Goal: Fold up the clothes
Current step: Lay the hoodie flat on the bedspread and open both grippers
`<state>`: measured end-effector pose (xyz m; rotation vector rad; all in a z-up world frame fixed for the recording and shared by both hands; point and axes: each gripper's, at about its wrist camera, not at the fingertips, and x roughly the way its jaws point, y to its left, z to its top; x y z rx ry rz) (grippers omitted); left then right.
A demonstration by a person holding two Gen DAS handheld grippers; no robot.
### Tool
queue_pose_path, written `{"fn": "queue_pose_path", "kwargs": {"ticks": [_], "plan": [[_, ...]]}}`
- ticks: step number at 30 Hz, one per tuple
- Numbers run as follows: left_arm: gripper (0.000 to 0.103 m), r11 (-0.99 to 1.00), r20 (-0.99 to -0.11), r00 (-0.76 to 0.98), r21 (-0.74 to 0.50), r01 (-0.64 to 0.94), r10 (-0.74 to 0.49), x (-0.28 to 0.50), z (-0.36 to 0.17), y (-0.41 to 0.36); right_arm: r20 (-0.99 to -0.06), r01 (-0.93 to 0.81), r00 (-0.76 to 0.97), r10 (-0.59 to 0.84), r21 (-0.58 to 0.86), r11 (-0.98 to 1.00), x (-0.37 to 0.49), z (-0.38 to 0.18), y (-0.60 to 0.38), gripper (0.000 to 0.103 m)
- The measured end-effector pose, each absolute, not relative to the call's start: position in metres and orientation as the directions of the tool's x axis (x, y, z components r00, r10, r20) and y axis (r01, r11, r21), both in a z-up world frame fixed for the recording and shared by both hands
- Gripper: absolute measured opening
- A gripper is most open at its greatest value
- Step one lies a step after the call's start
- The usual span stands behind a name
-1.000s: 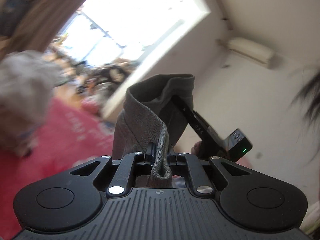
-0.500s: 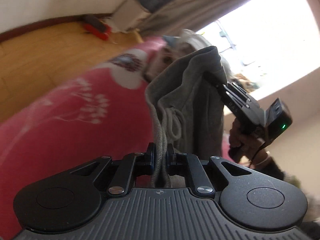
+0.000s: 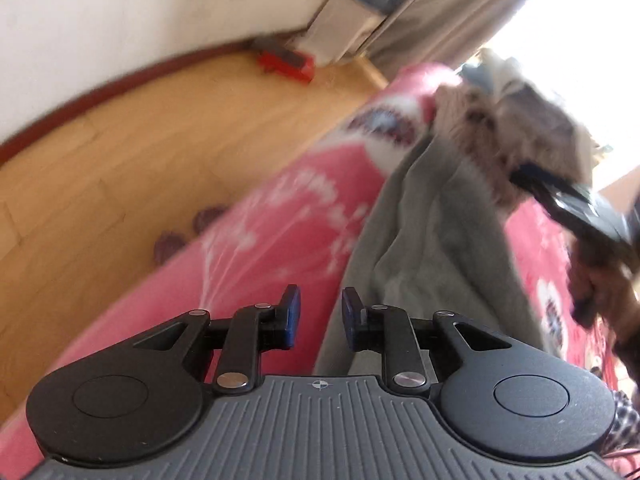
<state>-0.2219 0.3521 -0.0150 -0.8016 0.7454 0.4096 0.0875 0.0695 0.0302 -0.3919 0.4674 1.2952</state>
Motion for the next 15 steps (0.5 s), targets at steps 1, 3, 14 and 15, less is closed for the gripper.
{"fn": "queue_pose_path", "kwargs": {"ticks": [1, 3, 14, 15], "plan": [[0.024, 0.67, -0.719, 0.693, -0.488, -0.559, 0.055, -0.213, -0.008, 0.352, -0.527, -0.955, 0.257, 0.81, -0.009, 0.297, 0.094, 0.042, 0.041, 0.058], [0.027, 0.733, -0.695, 0.718, -0.476, -0.487, 0.026, -0.188, 0.003, 0.346, -0.512, -0.892, 0.385, 0.768, 0.006, 0.451, 0.108, 0.062, -0.019, 0.058], [0.037, 0.909, -0.71, 0.567, -0.335, 0.248, -0.417, 0.013, 0.0, 0.153, -0.724, -0.069, 0.675, 0.141, 0.129, 0.989, 0.141, 0.023, -0.347, 0.059], [0.037, 0.899, -0.724, 0.535, -0.319, 0.3, -0.436, 0.026, -0.004, 0.131, -0.753, -0.035, 0.644, 0.134, 0.146, 0.989, 0.145, 0.01, -0.361, 0.059]]}}
